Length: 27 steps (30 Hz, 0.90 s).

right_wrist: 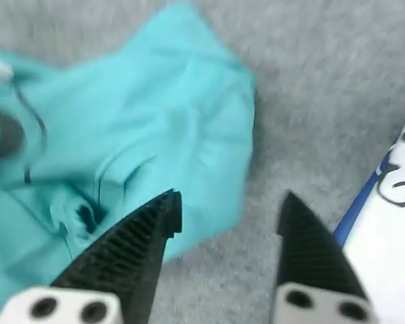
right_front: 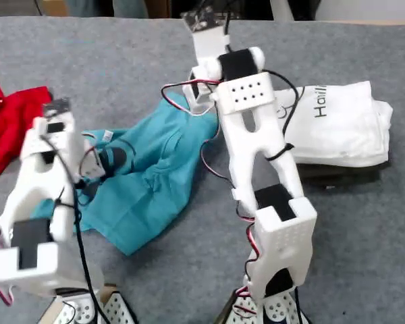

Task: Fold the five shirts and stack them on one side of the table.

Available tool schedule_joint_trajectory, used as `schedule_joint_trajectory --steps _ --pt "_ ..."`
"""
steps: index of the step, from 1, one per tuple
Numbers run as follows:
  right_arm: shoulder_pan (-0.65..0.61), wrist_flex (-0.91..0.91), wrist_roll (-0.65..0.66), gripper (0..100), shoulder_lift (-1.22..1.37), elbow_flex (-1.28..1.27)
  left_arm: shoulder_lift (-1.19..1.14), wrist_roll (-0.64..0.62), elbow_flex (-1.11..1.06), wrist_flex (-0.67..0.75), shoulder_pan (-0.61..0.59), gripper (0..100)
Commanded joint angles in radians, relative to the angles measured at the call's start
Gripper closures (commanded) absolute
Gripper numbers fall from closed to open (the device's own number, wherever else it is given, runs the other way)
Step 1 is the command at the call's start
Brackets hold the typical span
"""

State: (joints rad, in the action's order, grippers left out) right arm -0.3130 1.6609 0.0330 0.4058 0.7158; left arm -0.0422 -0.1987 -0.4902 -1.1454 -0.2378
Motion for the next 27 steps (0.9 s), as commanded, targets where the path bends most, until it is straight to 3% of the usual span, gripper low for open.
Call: schedule_joint_trajectory --steps 1,7,13,17,21,25,27 --pt "0.046 -0.014 -0.015 84.2 -0.030 0.093 -0.021 0.049 0.033 -0.021 0.077 93" --pt "0.109 0.040 0.025 84.7 -0.010 0.120 0.012 0.160 -0.056 -0.025 0.269 96" --pt "0.020 0.028 -0.006 84.9 0.105 0.042 0.242 0.253 -0.222 -0.025 0.332 96" --pt "-0.041 -0.035 -0.014 85.0 0.257 0.025 0.427 0.308 -0.364 -0.026 0.308 87" --pt "-0.071 -0.063 -0.008 85.2 0.401 0.027 0.592 0.311 -0.440 -0.095 0.206 77" --pt "-0.055 -0.023 0.015 97.9 0.479 0.027 0.727 0.313 -0.427 -0.153 0.064 76" --pt "-0.048 0.038 0.046 97.0 0.487 0.027 0.770 0.313 -0.404 -0.176 -0.002 76"
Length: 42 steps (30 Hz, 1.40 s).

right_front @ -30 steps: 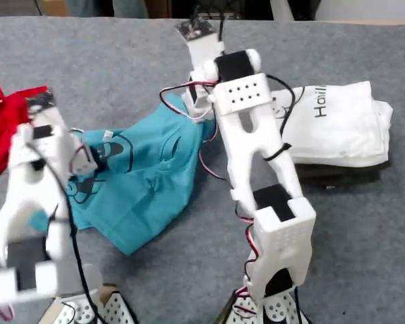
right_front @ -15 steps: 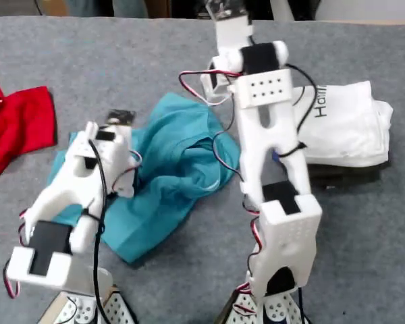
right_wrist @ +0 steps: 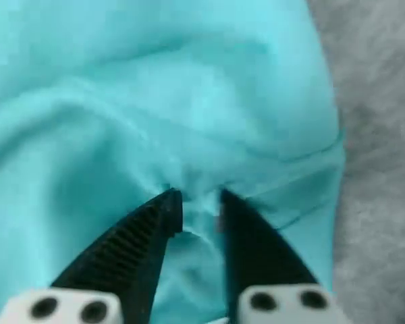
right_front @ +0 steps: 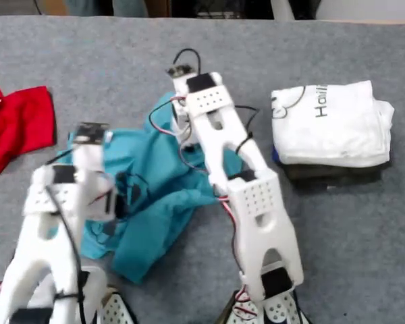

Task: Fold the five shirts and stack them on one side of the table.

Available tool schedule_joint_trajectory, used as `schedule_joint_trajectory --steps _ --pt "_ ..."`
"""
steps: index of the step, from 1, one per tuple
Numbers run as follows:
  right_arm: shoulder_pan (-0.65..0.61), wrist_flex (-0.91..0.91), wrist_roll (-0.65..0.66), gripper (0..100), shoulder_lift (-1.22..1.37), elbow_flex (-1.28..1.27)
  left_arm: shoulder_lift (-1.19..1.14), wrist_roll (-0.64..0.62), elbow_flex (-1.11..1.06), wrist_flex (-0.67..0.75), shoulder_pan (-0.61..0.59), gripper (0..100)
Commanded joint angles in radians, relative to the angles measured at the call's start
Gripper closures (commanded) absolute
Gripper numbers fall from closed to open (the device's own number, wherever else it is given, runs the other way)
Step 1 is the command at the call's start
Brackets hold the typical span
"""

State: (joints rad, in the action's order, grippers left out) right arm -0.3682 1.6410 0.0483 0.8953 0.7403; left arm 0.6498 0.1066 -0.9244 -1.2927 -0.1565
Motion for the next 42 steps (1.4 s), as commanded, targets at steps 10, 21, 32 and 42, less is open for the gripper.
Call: schedule_joint_trajectory --steps 10,21,32,42 --pt "0.155 0.124 0.137 98.5 -0.168 -0.288 0.086 0.000 0.176 -0.074 -0.320 76" --pt "0.219 0.018 0.327 98.4 -0.700 -0.892 -0.201 -0.382 0.403 0.043 -0.266 78" --pt "0.275 -0.068 0.336 98.4 -0.877 -0.746 -0.753 -0.827 0.961 0.081 -0.213 79" --pt "0.278 -0.285 0.344 98.4 -0.875 -0.746 -1.162 -0.890 1.323 -0.118 -0.213 79"
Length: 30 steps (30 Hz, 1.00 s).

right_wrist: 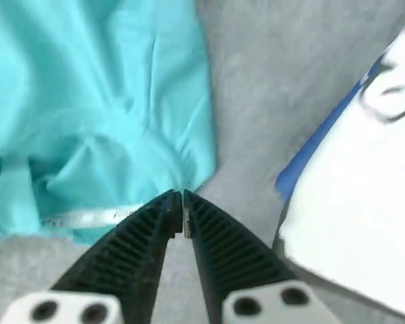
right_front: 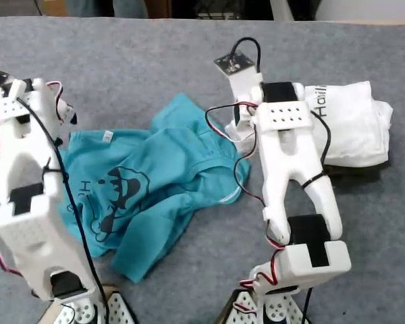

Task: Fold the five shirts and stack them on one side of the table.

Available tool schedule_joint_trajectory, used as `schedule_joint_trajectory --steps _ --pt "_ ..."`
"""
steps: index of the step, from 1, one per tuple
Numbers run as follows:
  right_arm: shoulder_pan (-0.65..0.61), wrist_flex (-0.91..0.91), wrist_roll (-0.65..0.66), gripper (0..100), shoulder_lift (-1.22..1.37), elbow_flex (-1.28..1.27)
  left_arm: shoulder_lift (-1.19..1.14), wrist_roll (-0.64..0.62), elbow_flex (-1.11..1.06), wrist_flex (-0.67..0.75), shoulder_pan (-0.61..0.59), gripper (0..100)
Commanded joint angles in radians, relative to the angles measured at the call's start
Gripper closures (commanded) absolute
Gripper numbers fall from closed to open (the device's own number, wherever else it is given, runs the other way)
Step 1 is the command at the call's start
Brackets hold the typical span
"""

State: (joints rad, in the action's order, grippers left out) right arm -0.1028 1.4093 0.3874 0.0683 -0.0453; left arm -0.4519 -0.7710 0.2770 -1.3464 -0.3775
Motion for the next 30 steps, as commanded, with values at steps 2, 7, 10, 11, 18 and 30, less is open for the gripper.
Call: schedule_joint_trajectory --steps 2,7,10,11,18,30 --pt "0.012 -0.091 0.005 98.4 -0.033 0.044 -0.135 -0.012 0.179 -0.089 0.007 83" --pt "0.014 -0.147 0.006 98.4 0.053 0.047 -0.270 -0.011 0.306 -0.104 0.015 89" --pt "0.020 -0.147 0.006 98.4 0.087 0.047 -0.298 -0.011 0.390 -0.170 0.030 89" --pt "0.026 -0.147 0.006 98.4 0.094 0.047 -0.301 -0.011 0.418 -0.195 0.030 89" --pt "0.052 -0.141 0.048 98.4 0.110 0.108 -0.310 -0.006 0.630 -0.341 0.030 89" --pt "0.052 -0.140 0.040 98.4 0.222 0.209 -0.387 -0.011 0.576 -0.284 0.054 82"
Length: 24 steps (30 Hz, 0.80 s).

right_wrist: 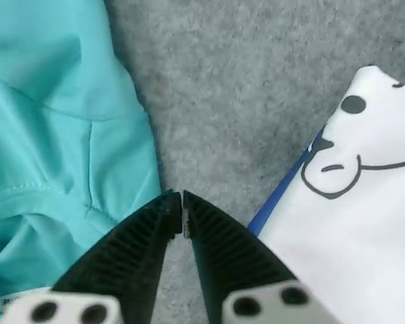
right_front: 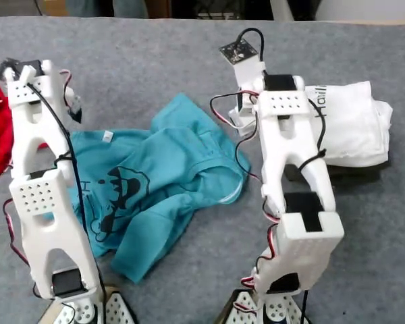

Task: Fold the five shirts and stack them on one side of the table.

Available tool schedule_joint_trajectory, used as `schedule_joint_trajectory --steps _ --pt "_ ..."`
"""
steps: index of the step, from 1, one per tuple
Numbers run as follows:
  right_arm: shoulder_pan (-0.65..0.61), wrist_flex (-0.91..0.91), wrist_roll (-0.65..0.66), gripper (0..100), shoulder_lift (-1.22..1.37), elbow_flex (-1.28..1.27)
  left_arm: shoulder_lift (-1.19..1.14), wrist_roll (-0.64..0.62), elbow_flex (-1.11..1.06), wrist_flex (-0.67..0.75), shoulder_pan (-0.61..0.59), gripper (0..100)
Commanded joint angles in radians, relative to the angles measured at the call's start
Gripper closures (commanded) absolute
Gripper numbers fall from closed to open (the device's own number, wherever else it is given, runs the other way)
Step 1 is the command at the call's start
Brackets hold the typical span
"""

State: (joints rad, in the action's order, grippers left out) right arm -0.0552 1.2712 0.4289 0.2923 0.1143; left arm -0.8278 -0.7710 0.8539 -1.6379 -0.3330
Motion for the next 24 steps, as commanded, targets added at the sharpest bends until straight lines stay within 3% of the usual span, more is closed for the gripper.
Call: schedule_joint_trajectory --steps 1,6,12,17,20,24 --pt "0.005 -0.002 -0.002 98.4 0.001 0.048 -0.034 -0.011 0.005 0.008 0.010 82" --pt "0.006 -0.002 0.005 98.4 0.002 0.045 -0.133 -0.011 0.048 0.003 -0.001 82" --pt "0.006 -0.005 0.005 98.4 0.002 0.050 -0.190 -0.008 0.151 0.002 -0.024 94" --pt "-0.003 -0.034 -0.002 98.3 0.025 0.114 -0.190 0.021 0.246 -0.002 -0.048 97" --pt "-0.020 -0.025 -0.003 97.9 0.071 0.189 -0.190 0.031 0.361 -0.072 -0.074 97" --pt "-0.098 0.026 -0.077 86.0 0.156 0.289 -0.195 0.035 0.498 -0.123 -0.128 97"
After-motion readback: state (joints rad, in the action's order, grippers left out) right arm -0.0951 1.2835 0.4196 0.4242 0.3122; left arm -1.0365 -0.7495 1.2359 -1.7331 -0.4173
